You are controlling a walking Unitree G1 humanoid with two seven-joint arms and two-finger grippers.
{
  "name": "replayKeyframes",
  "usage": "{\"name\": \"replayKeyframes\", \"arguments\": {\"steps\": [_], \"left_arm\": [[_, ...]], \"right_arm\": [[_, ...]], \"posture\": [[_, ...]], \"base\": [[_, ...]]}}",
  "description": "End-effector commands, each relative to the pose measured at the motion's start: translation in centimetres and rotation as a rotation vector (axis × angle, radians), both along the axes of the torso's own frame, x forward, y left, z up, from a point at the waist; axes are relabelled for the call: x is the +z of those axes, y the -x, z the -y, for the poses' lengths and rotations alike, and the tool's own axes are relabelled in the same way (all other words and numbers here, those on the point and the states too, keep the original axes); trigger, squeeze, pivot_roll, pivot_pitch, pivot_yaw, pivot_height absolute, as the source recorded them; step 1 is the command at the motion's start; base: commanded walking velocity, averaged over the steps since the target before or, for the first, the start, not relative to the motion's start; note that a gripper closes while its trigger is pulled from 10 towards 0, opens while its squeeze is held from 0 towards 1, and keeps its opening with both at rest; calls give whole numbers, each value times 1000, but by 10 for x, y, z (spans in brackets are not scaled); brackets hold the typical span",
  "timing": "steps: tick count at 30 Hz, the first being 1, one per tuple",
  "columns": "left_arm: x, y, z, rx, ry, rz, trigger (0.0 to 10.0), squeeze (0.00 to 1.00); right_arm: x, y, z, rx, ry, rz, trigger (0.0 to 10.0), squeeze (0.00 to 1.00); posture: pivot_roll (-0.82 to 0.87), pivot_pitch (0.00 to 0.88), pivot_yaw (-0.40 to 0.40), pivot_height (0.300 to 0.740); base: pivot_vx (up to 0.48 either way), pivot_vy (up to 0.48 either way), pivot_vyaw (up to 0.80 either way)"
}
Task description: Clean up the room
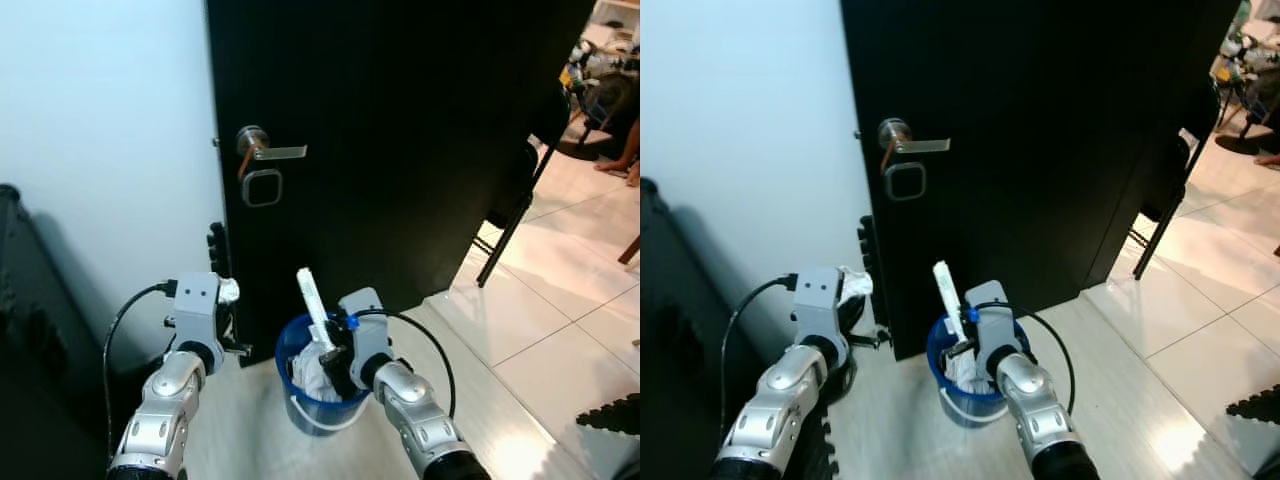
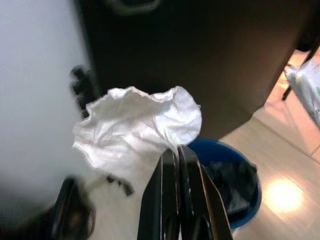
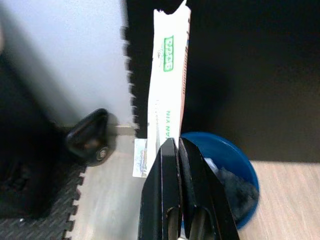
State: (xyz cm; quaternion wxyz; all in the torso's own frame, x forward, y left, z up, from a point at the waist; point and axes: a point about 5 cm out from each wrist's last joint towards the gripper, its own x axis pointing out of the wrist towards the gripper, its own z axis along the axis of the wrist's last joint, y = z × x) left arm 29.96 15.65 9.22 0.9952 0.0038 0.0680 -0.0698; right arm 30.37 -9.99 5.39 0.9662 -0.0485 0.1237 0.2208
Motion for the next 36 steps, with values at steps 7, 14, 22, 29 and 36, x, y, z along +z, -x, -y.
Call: {"name": "replayKeyframes", "arguments": {"steps": [7, 14, 22, 29, 36], "left_arm": [[-2, 0, 9, -56, -4, -18, 10000, 0], [-4, 1, 9, -64, 0, -23, 10000, 0], [-5, 2, 12, -83, 7, -28, 10000, 0], [-7, -1, 16, -100, 10, -37, 10000, 0], [-14, -3, 23, -105, -6, -73, 10000, 0]], "right_arm": [[-6, 4, 6, -26, 14, -24, 10000, 0], [-8, 6, 4, -19, 19, -32, 10000, 0], [-7, 6, 5, -22, 21, -32, 10000, 0], [-9, 6, 8, -20, 40, -40, 10000, 0], [-9, 6, 12, -24, 53, -45, 10000, 0]], "posture": [[37, 3, -48, 740], [38, 8, -53, 740], [35, 9, -53, 740], [22, 7, -56, 740], [10, 5, -62, 740]], "base": [[341, 0, -139], [341, 0, 0], [341, 0, 0], [340, 0, 0], [166, 0, 0]]}}
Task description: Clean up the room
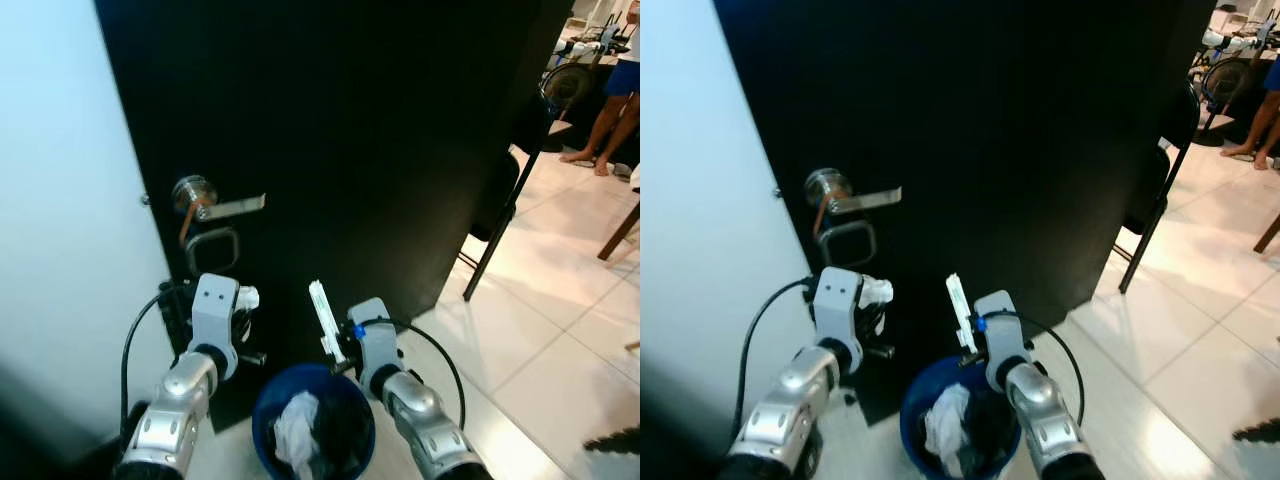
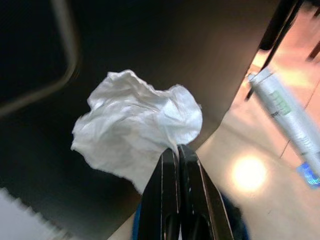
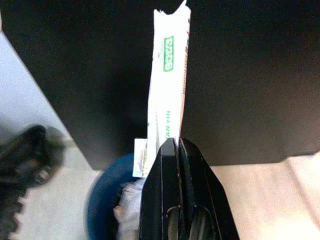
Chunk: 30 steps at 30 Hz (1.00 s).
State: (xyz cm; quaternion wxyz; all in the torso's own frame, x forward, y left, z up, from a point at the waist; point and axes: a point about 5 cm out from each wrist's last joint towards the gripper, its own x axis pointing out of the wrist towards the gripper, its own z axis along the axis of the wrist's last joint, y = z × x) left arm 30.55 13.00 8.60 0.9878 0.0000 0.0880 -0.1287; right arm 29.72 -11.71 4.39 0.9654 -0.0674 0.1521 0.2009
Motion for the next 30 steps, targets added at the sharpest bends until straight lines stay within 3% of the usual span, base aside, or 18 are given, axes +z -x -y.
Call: {"name": "replayKeyframes", "arguments": {"steps": [1, 15, 25, 30], "left_arm": [[-9, 3, -3, 12, -23, -33, 10000, 0], [-16, 6, -1, 21, -42, -41, 10000, 0], [-23, 8, 2, 23, -38, -69, 10000, 0], [-37, 9, 2, -83, -140, -120, 10000, 0]], "right_arm": [[1, 0, -5, 12, 1, -1, 10000, 0], [-11, 5, -4, 75, 77, -57, 10000, 0], [-17, 1, -15, 182, 152, -106, 10000, 0], [-32, 5, -21, 284, 245, -190, 10000, 0]], "posture": [[10, 5, -62, 740], [5, 39, -74, 740], [13, 106, -95, 740], [27, 127, -101, 740]], "base": [[0, 0, 0], [0, 0, 0], [0, 0, 0], [0, 0, 0]]}}
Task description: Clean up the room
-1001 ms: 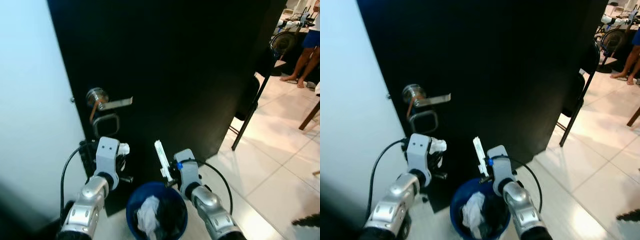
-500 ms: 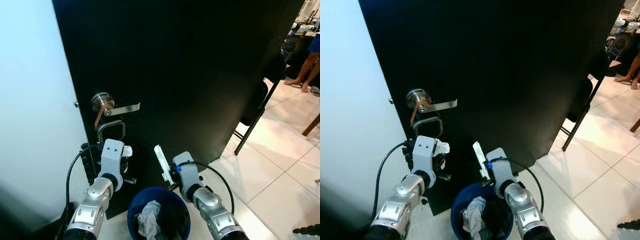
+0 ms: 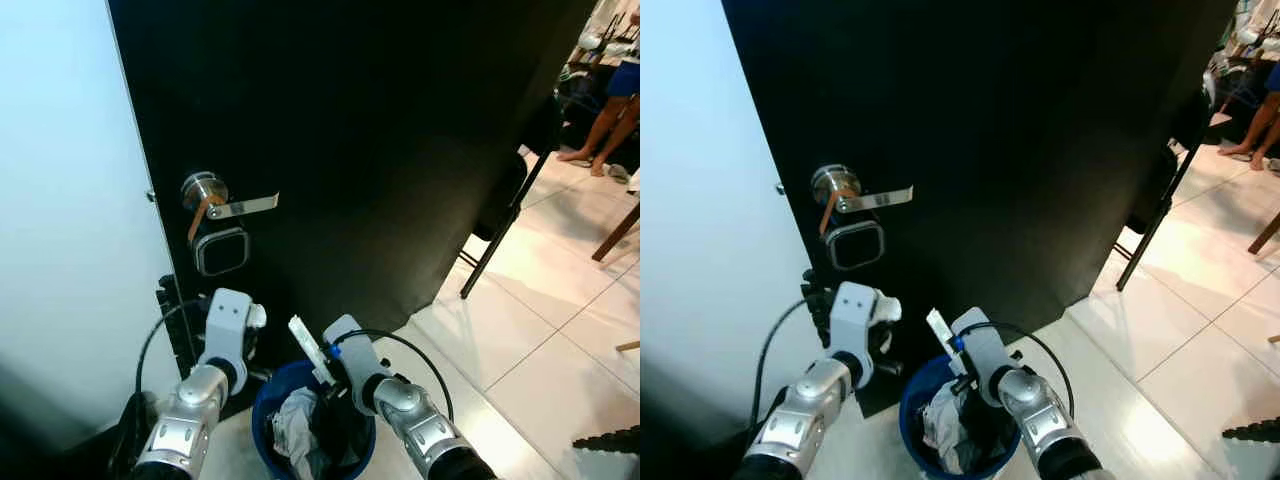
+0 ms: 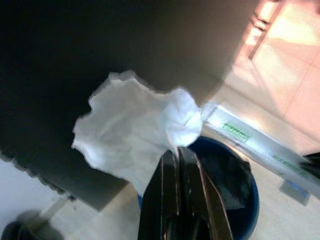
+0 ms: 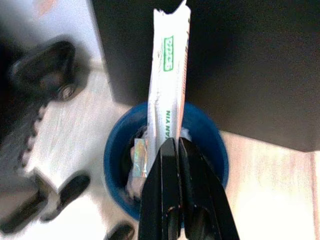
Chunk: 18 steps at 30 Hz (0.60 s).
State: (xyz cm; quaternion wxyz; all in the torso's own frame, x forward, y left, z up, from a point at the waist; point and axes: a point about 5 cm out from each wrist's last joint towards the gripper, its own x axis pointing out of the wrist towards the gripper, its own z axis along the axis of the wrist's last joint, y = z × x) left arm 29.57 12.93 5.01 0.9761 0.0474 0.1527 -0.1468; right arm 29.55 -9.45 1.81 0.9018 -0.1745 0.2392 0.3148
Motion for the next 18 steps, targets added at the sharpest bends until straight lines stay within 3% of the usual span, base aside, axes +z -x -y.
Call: {"name": "replayKeyframes", "arguments": {"steps": [1, 3, 4, 5, 7, 11, 18], "left_arm": [[-6, 1, 3, -99, -74, -12, 10000, 0], [-11, 1, 5, -202, -155, -13, 10000, 0], [-11, 1, 5, -202, -155, -13, 10000, 0], [-14, -2, 6, -296, -258, -3, 10000, 0], [-15, -4, 5, -331, -301, 2, 10000, 0], [-13, -11, 1, -351, -354, 13, 10000, 0], [-8, -22, 4, -356, -343, 34, 10000, 0]], "right_arm": [[-10, 5, 1, 32, 48, -49, 10000, 0], [-15, 7, 1, 44, 78, -78, 10000, 0], [-15, 7, 1, 44, 78, -78, 10000, 0], [-19, 6, 4, 27, 131, -91, 10000, 0], [-20, 5, 5, 12, 157, -92, 10000, 0], [-19, 0, 7, -35, 197, -77, 10000, 0], [-12, -13, 19, -149, 293, -10, 10000, 0]], "posture": [[33, 134, -104, 740], [32, 159, -100, 740], [32, 159, -100, 740], [25, 193, -87, 740], [23, 200, -84, 740], [11, 239, -63, 740], [-19, 308, -19, 740]], "base": [[0, 0, 0], [0, 0, 0], [0, 0, 0], [0, 0, 0], [0, 0, 0], [0, 0, 0], [0, 0, 0]]}}
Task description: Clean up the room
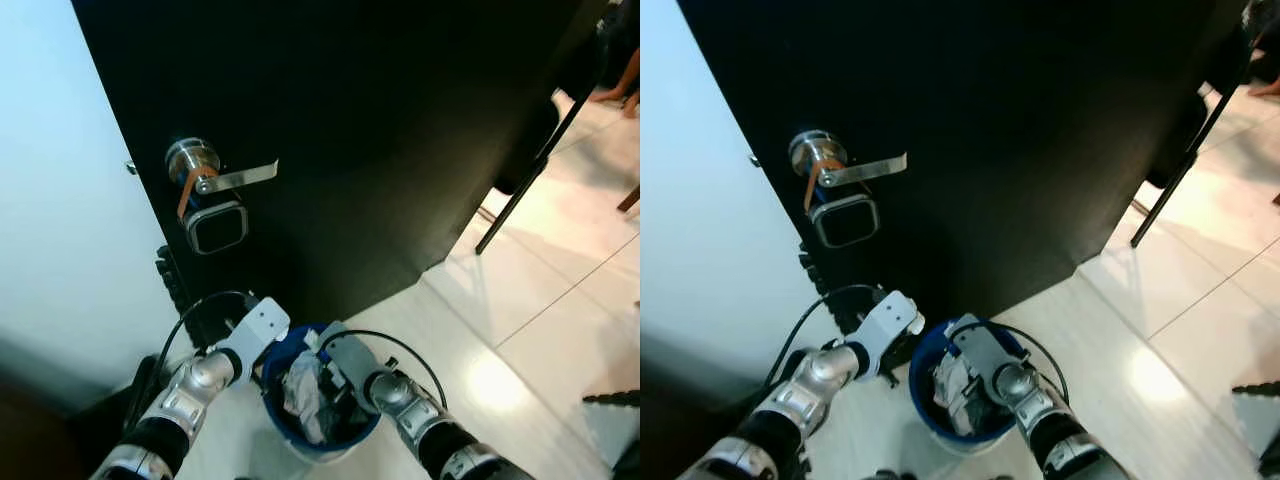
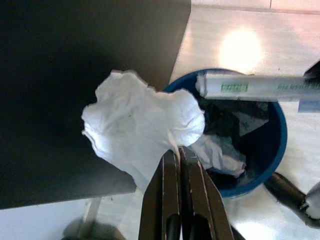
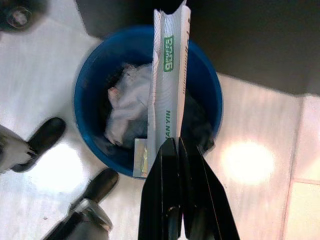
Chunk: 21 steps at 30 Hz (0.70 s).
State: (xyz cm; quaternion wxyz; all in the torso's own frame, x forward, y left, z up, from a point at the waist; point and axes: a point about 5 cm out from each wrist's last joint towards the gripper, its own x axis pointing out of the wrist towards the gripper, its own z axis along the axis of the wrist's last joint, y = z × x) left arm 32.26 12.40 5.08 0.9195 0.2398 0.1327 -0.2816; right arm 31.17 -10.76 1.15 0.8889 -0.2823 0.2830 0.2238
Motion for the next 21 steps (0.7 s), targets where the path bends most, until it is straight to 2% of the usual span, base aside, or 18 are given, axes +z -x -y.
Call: {"name": "replayKeyframes", "arguments": {"steps": [1, 8, 9, 10, 11, 13, 17, 21], "left_arm": [[-8, 4, 1, -9, -3, -25, 10000, 0], [2, -3, 21, -30, 131, 13, 10000, 0], [4, -3, 28, -50, 190, -2, 10000, 0], [4, -3, 28, -50, 190, -2, 10000, 0], [6, -3, 32, -63, 232, -13, 10000, 0], [8, -2, 42, -96, 306, -38, 10000, 0], [6, 4, 57, -170, 322, -56, 10000, 0], [6, 5, 62, -187, 321, -59, 10000, 0]], "right_arm": [[-4, 1, 9, -62, 23, -10, 10000, 0], [1, -5, 24, -166, 62, 47, 10000, 0], [2, -6, 27, -194, 46, 51, 10000, 0], [2, -6, 27, -194, 46, 51, 10000, 0], [2, -6, 28, -213, 33, 53, 10000, 0], [3, -7, 31, -286, -35, 41, 10000, 0], [1, -6, 36, -338, -62, 32, 10000, 0], [1, -5, 38, -360, -66, 38, 10000, 0]], "posture": [[-24, 319, -11, 740], [-30, 322, 2, 740], [-28, 322, 5, 740], [-28, 322, 5, 740], [-28, 321, 5, 740], [-27, 317, 5, 740], [-28, 303, 8, 740], [-33, 299, 13, 740]], "base": [[0, 0, 0], [0, 0, 0], [0, 0, 0], [0, 0, 0], [0, 0, 0], [0, 0, 0], [0, 0, 0], [0, 0, 0]]}}
